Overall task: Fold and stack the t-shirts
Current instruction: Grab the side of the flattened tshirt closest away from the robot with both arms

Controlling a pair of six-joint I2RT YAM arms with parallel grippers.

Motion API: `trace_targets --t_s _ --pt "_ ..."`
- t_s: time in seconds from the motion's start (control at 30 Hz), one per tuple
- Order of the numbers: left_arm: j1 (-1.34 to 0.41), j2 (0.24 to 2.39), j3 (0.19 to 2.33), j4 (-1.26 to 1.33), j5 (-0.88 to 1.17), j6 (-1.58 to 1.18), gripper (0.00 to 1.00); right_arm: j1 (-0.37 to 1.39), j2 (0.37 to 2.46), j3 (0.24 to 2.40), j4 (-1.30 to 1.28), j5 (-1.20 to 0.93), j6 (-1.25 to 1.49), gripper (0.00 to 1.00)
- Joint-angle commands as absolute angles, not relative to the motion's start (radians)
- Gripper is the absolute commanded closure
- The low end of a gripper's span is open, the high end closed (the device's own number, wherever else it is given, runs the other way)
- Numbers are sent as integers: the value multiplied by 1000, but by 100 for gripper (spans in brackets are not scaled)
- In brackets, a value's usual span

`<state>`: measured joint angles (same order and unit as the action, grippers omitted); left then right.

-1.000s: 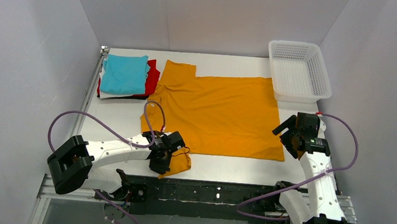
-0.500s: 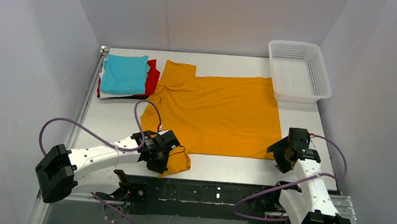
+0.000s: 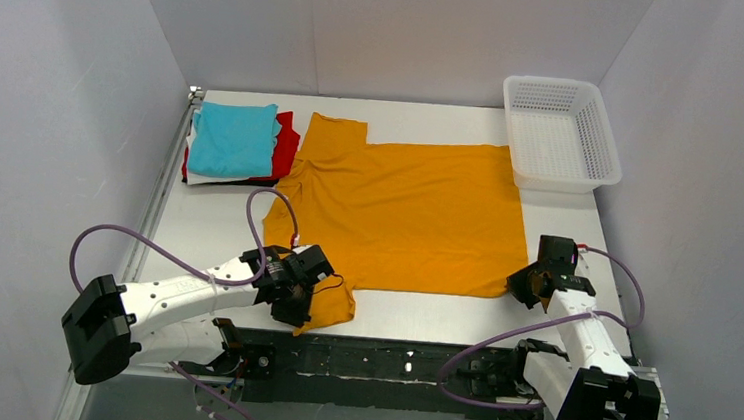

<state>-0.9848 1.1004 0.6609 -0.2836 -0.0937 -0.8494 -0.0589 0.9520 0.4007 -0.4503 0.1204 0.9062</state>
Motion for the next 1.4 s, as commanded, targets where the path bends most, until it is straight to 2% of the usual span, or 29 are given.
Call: trace_targets --t_s 0.0,0.3,0.57,0.73,0.87,1.1,1.37 --pt "-986 1069 663 -448 -65 -872 100 -62 874 385 -534 133 894 99" --pt "-988 947 594 -520 65 -963 100 -62 683 371 -725 62 907 99" --pt "-988 961 623 -479 60 -944 100 -62 614 370 -735 28 922 99" --pt "-978 1023 726 -445 19 -892 100 -61 702 466 -704 -13 839 99" --pt "-942 1087 846 -465 -109 -868 100 -60 850 571 -701 -51 739 99" --pt "-751 1254 1045 -469 -100 -827 100 -60 1066 743 -685 -117 683 99" --pt "-566 1425 1259 -507 -104 -755 100 -60 1218 888 -674 -111 662 99"
